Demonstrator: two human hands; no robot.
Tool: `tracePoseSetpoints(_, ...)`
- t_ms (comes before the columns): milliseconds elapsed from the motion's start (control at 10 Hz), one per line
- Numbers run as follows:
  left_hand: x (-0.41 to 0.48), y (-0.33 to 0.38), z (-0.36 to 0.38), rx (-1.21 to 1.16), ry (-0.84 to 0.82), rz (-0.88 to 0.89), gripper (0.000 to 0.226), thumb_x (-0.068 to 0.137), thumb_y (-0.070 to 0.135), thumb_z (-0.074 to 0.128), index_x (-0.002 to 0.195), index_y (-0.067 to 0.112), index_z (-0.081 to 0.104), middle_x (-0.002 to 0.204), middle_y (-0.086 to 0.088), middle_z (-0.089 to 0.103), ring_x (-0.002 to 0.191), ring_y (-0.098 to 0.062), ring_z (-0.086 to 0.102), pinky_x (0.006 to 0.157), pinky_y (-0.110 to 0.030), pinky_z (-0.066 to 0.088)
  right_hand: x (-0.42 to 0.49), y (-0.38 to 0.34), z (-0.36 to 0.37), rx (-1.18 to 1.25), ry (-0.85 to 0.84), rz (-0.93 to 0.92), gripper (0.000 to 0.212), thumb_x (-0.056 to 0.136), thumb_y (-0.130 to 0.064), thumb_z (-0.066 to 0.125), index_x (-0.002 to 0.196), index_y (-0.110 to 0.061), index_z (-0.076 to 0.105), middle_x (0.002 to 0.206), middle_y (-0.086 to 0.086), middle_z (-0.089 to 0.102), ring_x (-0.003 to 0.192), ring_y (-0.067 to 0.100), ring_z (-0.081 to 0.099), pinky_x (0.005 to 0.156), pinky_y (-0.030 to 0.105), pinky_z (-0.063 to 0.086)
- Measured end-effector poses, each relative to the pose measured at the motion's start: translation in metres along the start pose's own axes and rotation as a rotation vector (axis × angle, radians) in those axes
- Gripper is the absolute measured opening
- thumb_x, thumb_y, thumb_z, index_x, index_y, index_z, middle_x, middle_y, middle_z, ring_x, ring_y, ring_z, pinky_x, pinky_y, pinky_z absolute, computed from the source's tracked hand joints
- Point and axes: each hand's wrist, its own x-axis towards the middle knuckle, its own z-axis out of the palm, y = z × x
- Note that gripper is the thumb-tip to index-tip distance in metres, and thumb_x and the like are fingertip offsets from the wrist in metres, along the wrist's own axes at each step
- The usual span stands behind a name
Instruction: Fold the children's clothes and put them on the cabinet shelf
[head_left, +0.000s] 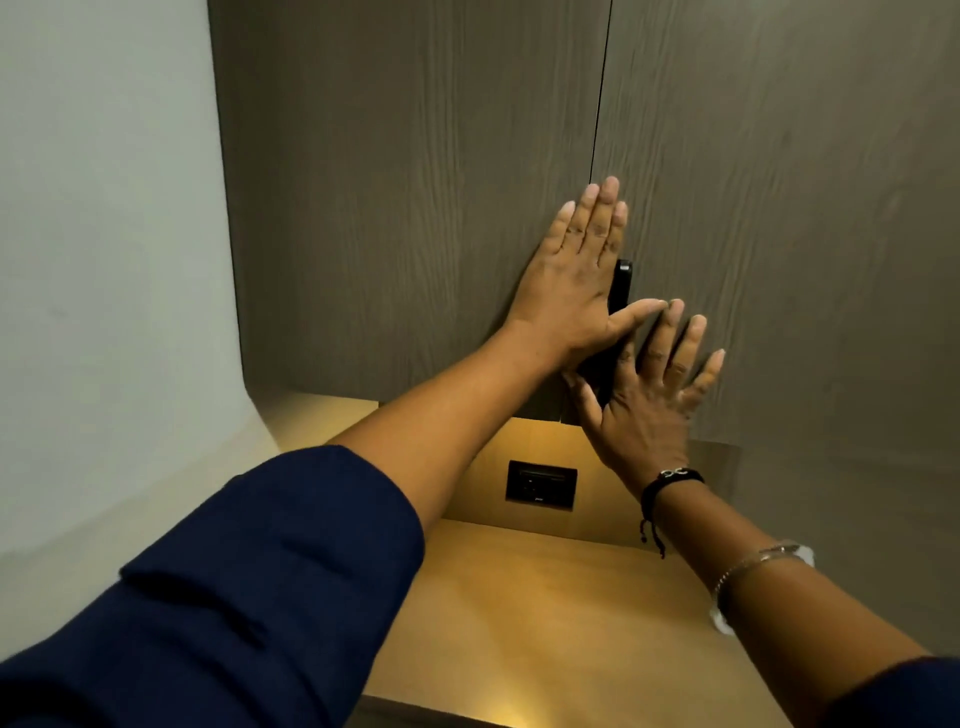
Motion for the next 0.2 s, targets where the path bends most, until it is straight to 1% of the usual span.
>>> tracePoseSetpoints(100,0.000,-0.001,-0.006,-0.006,-0.051,-0.009,0.102,0.085,0.077,0.014,0.151,-0.001,0.001,0.161,-0.021,-0.003,0.149,-0.031,-0.005,0.122,-0.044,-0.001,0.000,-0.002,-0.003,0.025,-0.033,-0.019,0.087,0.088,-0.070,0.028,0.152,-0.018,0.000,0.159,0.020,-0.011,0.145,0.041,-0.013,0.113,0.067,0.000)
tracePoseSetpoints(200,-0.001,-0.002,-0.019,-0.079,-0.074,0.005,0.099,0.087,0.075,0.016,0.152,0.002,-0.002,0.161,-0.020,-0.009,0.149,-0.030,-0.010,0.122,-0.045,-0.004,-0.008,0.001,-0.025,0.158,-0.040,-0.016,0.081,0.089,-0.061,0.043,0.152,-0.024,0.008,0.161,0.013,-0.011,0.147,0.034,-0.013,0.114,0.066,0.002)
